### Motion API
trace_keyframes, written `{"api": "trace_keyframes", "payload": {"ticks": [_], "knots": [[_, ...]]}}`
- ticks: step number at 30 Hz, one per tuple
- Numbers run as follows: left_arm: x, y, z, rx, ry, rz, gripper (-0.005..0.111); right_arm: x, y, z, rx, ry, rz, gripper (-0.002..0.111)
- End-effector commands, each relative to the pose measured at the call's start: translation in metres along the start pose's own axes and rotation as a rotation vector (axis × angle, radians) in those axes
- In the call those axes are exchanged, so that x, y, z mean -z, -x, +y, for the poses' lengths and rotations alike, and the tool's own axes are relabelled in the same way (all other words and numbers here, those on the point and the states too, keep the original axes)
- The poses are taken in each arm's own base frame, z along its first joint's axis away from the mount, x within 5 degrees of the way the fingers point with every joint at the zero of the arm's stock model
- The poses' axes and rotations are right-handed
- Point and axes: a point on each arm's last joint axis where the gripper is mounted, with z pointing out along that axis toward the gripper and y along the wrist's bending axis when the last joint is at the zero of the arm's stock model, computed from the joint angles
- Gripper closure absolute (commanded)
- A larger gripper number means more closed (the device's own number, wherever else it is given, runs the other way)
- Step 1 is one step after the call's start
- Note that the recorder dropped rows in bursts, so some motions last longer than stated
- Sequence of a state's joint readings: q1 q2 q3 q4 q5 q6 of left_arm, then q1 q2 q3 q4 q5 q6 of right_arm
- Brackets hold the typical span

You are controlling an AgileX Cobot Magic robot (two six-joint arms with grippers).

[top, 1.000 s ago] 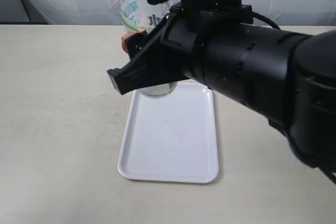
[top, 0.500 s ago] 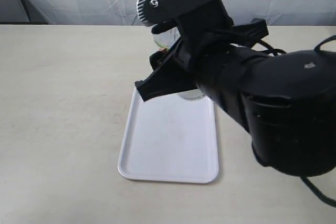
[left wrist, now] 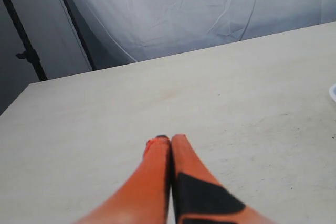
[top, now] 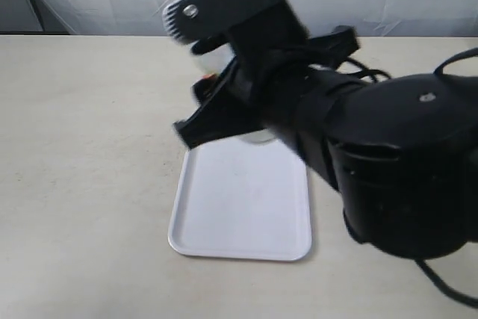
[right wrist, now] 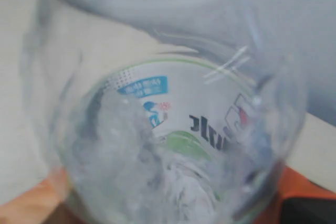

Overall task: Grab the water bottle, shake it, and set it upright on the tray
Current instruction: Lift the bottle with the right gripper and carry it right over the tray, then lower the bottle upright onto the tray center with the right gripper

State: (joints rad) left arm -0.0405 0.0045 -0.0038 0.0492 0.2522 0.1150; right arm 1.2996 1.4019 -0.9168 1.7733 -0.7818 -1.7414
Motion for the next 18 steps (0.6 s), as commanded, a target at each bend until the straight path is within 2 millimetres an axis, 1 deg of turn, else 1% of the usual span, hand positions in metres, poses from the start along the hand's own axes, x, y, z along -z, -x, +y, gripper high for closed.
{"api": "trace_keyframes", "payload": {"ticks": [1,2,3,5,6,7,9,11,12,13,15,16,17,18], "knots": [[0.0,0.0,0.0,0.003,0.001,-0.014,0.106,0.015,0.01,-0.015,-0.044,-0.003,-0.063,0.109],[0.0,0.0,0.0,0.003,0.001,-0.014,0.106,0.012,0.003,-0.006,-0.026,0.096,-0.06,0.109],[0.0,0.0,0.0,0.003,0.001,-0.014,0.106,0.008,-0.003,-0.004,-0.018,0.128,-0.043,0.109],[0.0,0.0,0.0,0.003,0.001,-0.014,0.106,-0.009,-0.026,-0.002,-0.048,0.119,0.041,0.109],[0.0,0.0,0.0,0.003,0.001,-0.014,0.106,-0.013,-0.033,-0.003,-0.067,0.106,0.066,0.109],[0.0,0.0,0.0,0.003,0.001,-0.014,0.106,-0.014,-0.036,-0.003,-0.072,0.109,0.073,0.109],[0.0,0.0,0.0,0.003,0.001,-0.014,0.106,-0.006,-0.026,-0.008,-0.101,0.119,0.035,0.109],[0.0,0.0,0.0,0.003,0.001,-0.014,0.106,0.009,-0.008,-0.016,-0.186,0.165,-0.036,0.109],[0.0,0.0,0.0,0.003,0.001,-0.014,0.106,0.012,-0.004,-0.021,-0.194,0.152,-0.067,0.109],[0.0,0.0,0.0,0.003,0.001,-0.014,0.106,0.013,-0.002,-0.028,-0.202,0.089,-0.089,0.109],[0.0,0.0,0.0,0.003,0.001,-0.014,0.106,0.008,-0.011,-0.047,-0.23,-0.139,-0.027,0.109],[0.0,0.0,0.0,0.003,0.001,-0.014,0.106,0.008,-0.013,-0.05,-0.175,-0.178,-0.002,0.109],[0.0,0.0,0.0,0.003,0.001,-0.014,0.106,0.007,-0.017,-0.048,-0.116,-0.157,0.009,0.109],[0.0,0.0,0.0,0.003,0.001,-0.014,0.106,0.008,-0.02,-0.04,-0.073,-0.065,0.003,0.109]]}}
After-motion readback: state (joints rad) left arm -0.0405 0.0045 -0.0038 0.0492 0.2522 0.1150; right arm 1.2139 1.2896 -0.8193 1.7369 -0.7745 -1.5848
